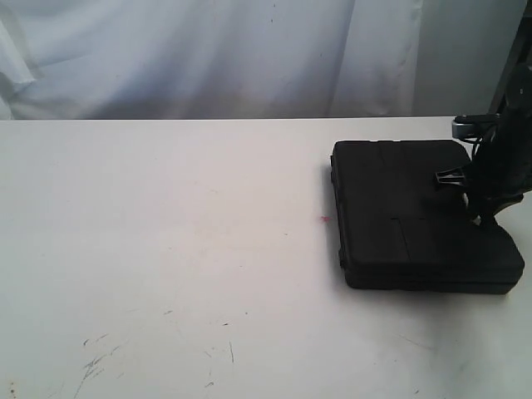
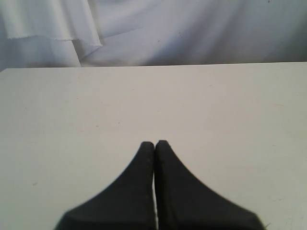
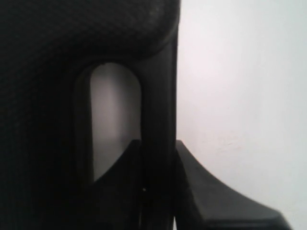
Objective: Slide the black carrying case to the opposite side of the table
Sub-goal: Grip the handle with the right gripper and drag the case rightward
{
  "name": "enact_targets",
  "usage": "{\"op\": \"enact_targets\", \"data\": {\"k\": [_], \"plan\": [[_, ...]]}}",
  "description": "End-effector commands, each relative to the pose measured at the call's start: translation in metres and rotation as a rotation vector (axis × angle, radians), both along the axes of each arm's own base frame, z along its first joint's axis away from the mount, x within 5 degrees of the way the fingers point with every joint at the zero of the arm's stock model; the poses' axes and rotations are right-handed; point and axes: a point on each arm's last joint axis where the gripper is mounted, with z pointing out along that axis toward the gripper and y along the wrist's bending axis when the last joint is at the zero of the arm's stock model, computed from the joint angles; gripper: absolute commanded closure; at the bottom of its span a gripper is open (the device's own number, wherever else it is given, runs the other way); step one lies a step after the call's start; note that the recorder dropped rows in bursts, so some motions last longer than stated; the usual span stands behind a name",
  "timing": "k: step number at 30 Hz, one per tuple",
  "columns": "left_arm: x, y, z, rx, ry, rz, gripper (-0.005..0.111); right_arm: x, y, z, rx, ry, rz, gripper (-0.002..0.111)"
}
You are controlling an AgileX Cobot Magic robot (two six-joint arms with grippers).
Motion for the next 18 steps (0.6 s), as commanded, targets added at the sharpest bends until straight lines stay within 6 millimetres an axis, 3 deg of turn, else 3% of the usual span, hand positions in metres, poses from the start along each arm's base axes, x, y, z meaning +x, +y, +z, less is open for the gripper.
{"op": "enact_targets", "data": {"k": [1,18], "plan": [[0.000,0.000,-0.001,-0.005,-0.005,0.000,0.107,0.000,-0.003,0.006,-0.013,-0.022,0.026,0.108],[0.000,0.000,-0.001,-0.005,-0.005,0.000,0.107,0.000,0.011,0.006,0.067,-0.022,0.020,0.108]]}}
